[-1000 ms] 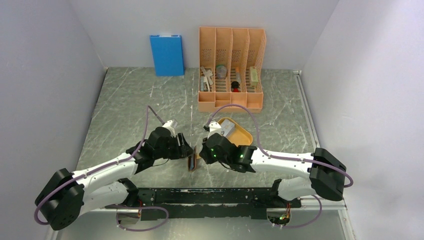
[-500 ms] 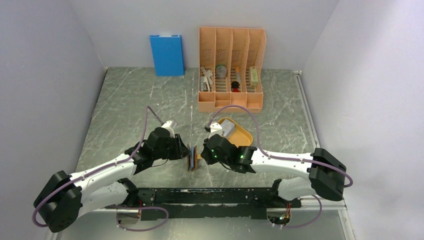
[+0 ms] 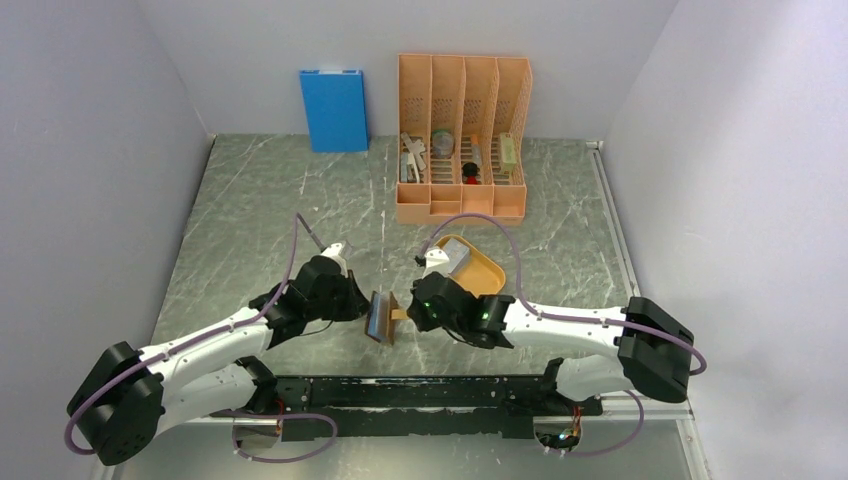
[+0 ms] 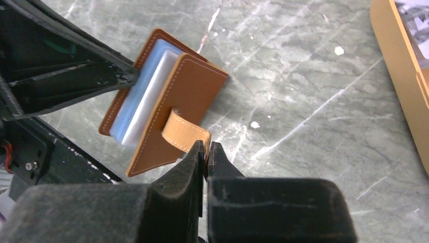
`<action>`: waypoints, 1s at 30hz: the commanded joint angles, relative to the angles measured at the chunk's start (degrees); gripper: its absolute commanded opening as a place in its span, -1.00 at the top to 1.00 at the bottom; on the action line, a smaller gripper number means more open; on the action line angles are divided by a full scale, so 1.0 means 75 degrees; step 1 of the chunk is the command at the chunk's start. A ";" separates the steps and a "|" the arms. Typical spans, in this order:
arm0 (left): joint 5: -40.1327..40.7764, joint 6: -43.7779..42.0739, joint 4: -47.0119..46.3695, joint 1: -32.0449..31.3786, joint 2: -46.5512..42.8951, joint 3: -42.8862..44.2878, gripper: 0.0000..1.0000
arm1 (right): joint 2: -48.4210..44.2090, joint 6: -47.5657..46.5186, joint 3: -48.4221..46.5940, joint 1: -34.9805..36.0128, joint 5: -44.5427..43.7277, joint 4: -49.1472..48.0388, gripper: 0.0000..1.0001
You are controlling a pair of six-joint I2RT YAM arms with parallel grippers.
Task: Put the credit cards into the card holder
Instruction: Open the card holder at the center of the board.
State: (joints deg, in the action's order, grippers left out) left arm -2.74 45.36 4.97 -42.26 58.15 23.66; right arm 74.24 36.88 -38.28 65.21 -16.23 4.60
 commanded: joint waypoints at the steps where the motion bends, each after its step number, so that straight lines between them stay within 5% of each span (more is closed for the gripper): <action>1: 0.0211 -0.0301 0.0638 -0.0014 -0.0092 0.0258 0.90 | 0.0112 0.0381 0.0213 -0.0026 -0.0384 0.0317 1.00; 13: 0.0354 -0.0424 0.1561 -0.0013 -0.0451 0.0755 0.90 | 0.0774 0.0995 0.0062 -0.0136 -0.0828 0.1194 1.00; 14: 0.0351 -0.0440 0.1654 -0.0014 -0.0464 0.0819 0.90 | 0.0763 0.1004 0.0031 -0.0129 -0.0835 0.1253 0.96; 18: 0.0619 -0.0421 0.1977 -0.0014 -0.0506 0.0989 0.90 | 0.0333 0.0979 -0.0009 -0.0130 -0.0766 0.1279 0.16; 20: 0.0669 -0.0333 0.2031 -0.0013 -0.0531 0.0989 0.90 | 0.0092 0.0977 -0.0112 -0.0139 -0.0710 0.1353 -0.03; 30: 0.0560 0.0127 0.1653 -0.0014 -0.0509 0.0670 0.90 | -0.0263 0.0985 -0.0514 -0.0106 0.0642 0.0187 -0.07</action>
State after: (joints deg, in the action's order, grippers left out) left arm 0.82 44.62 18.31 -42.26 54.74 29.41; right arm 71.05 43.46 -40.21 64.51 -15.73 10.55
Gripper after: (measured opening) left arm 0.059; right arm 0.534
